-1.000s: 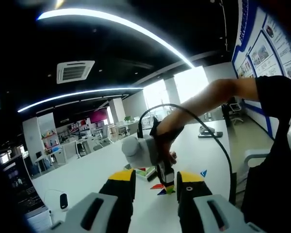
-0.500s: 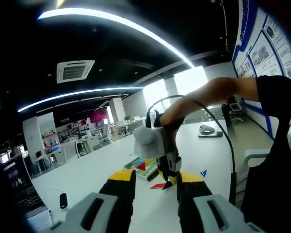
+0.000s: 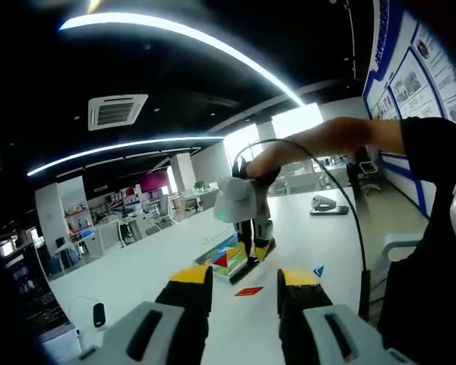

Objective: Pick up the tangram pieces one by one and place each piece onto its matching region on the pattern sheet, fitting the shapes together until the outline on the sheet is completely filled by the tangram pieces

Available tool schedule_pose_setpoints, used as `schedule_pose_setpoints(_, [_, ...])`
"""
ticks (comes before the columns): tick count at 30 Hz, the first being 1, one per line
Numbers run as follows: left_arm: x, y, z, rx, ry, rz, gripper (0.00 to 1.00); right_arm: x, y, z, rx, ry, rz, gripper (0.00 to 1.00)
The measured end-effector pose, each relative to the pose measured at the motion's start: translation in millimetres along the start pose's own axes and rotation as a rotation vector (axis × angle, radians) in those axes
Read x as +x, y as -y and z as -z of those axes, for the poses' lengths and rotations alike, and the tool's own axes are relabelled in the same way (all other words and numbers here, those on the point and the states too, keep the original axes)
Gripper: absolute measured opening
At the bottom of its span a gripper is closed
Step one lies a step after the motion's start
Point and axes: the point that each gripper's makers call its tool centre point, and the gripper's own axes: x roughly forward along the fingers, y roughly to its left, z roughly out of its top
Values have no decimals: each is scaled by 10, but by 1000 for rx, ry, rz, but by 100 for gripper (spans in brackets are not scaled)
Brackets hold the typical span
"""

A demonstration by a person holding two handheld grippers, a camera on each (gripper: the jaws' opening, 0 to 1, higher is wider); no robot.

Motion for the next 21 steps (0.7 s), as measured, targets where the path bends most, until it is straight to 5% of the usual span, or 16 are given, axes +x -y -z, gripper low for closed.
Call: schedule_pose_setpoints(21, [-17, -24, 12, -1, -1, -5, 35, -50, 1041, 435, 128, -37, 186, 20])
